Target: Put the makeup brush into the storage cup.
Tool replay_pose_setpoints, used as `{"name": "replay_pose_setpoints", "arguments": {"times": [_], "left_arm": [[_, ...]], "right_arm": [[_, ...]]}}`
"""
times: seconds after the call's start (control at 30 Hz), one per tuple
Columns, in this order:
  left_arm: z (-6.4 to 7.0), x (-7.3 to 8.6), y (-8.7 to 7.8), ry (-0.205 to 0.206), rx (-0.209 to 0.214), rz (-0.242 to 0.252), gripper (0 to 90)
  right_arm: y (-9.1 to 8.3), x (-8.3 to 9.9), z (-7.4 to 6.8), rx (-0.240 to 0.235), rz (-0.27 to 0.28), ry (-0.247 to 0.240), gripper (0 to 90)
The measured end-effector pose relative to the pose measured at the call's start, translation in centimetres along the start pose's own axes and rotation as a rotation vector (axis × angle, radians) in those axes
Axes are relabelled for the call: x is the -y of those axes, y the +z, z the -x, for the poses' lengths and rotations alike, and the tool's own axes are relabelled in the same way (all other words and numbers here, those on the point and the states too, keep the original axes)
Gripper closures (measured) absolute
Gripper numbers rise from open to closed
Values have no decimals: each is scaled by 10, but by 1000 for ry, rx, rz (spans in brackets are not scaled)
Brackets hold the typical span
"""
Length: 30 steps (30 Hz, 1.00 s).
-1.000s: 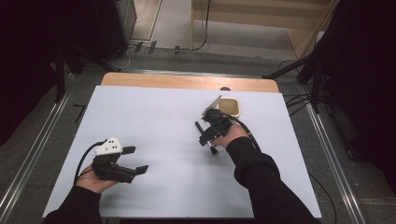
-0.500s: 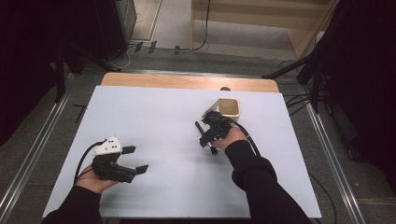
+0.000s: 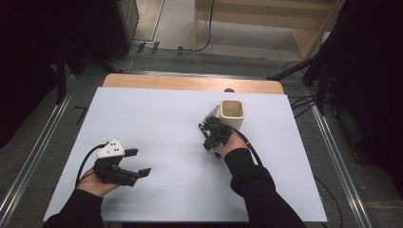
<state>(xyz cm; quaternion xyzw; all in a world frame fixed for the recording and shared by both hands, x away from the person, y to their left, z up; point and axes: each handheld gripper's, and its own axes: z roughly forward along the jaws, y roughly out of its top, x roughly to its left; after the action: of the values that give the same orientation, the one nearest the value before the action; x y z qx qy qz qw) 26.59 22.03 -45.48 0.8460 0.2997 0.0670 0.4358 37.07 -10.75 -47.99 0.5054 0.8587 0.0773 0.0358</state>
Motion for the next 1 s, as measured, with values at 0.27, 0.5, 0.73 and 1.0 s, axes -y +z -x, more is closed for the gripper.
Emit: {"name": "replay_pose_setpoints", "arguments": {"times": [0.27,0.5,0.73,1.0], "left_arm": [[0,0,0,0,-4,3,135],[0,0,-1,0,-5,6,135],[0,0,-1,1,-7,2,135],[-2,0,-2,-13,-11,11,135]], "right_arm": [[-1,2,2,-4,-3,9,663],[-2,2,4,-7,-9,-13,786],[-2,1,6,-21,-15,-3,790],[-4,1,10,-36,-20,0,791]]}}
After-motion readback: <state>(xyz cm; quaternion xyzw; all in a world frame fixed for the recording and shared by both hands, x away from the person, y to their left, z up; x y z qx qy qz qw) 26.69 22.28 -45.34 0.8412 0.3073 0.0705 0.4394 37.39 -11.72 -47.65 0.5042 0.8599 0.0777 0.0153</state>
